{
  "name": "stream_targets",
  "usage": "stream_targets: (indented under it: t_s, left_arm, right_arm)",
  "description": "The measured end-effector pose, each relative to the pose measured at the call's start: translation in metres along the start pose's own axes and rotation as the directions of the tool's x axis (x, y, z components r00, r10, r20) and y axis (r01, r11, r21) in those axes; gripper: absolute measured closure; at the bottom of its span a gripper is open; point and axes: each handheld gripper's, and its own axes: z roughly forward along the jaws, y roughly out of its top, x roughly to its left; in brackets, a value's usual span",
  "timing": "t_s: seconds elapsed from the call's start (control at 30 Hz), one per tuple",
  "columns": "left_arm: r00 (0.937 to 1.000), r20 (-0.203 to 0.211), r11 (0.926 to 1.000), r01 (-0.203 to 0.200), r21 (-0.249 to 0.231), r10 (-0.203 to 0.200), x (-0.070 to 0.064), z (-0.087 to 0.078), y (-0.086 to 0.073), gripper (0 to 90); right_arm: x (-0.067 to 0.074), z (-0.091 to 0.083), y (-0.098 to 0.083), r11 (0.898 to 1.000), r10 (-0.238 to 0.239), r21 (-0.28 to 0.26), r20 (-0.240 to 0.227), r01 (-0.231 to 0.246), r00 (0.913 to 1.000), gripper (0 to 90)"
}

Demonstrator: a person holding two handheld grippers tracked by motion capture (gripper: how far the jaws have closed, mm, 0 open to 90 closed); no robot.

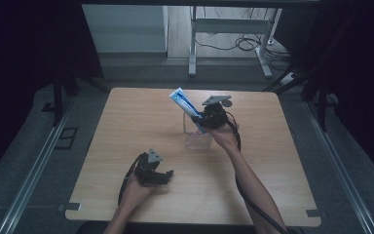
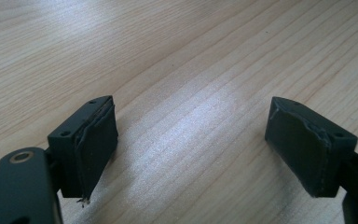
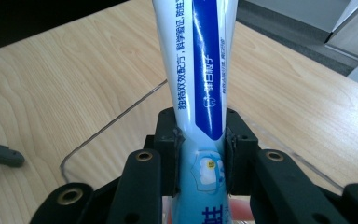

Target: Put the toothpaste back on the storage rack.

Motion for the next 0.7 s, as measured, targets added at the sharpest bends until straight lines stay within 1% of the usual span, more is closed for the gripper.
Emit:
stream_targets:
  t_s: [0.07,0.1,0.23,0.3,0.4,0.43,0.53,0.57,0.7]
  left_arm:
    - [1.0000,0.000,1.0000,0.000,0.001,0.000,0.0000,-0.0001,0.0000,16.8]
    - [1.0000,-0.001,1.0000,0.000,0.001,0.000,0.0000,-0.0001,0.0000,16.9]
    - [1.0000,-0.001,1.0000,0.000,0.000,0.000,0.0000,0.0000,0.0000,16.9]
    - [1.0000,-0.001,1.0000,0.000,0.001,0.000,0.0000,0.0000,0.0000,16.8]
    - [1.0000,0.000,1.0000,0.001,-0.001,-0.001,-0.0001,0.0000,0.0000,16.8]
    - [1.0000,0.000,1.0000,0.002,-0.002,-0.002,-0.0002,0.0001,0.0000,16.8]
    - [1.0000,0.000,1.0000,0.000,0.000,0.000,-0.0001,0.0000,0.0000,16.8]
    - [1.0000,0.000,1.0000,0.000,0.000,0.000,-0.0001,0.0000,0.0000,16.9]
    - [1.0000,0.000,1.0000,0.002,0.000,-0.002,-0.0002,0.0000,0.0000,16.8]
  right_arm:
    - [0.0004,0.0022,-0.0016,1.000,-0.001,0.017,-0.008,0.001,1.0000,70.5]
    - [0.0011,0.0026,-0.0024,1.000,-0.002,0.018,-0.005,0.002,1.0000,70.5]
    - [-0.0008,0.0035,-0.0046,0.999,0.014,0.039,-0.015,-0.013,0.9998,69.2]
    - [-0.0001,0.0032,-0.0042,0.998,0.003,0.056,-0.007,-0.003,1.0000,66.6]
    - [0.0048,0.0047,-0.0031,0.993,-0.056,0.109,0.023,0.053,0.9982,64.0]
    - [0.0052,0.0048,-0.0034,0.992,-0.058,0.111,0.022,0.055,0.9981,62.7]
    - [0.0022,0.0037,-0.0050,0.996,-0.017,0.093,0.003,0.017,0.9998,61.6]
    - [0.0010,0.0033,-0.0056,0.996,-0.011,0.089,-0.005,0.011,0.9999,61.2]
    - [0.0009,0.0017,-0.0058,0.997,0.002,0.074,-0.010,-0.001,1.0000,58.4]
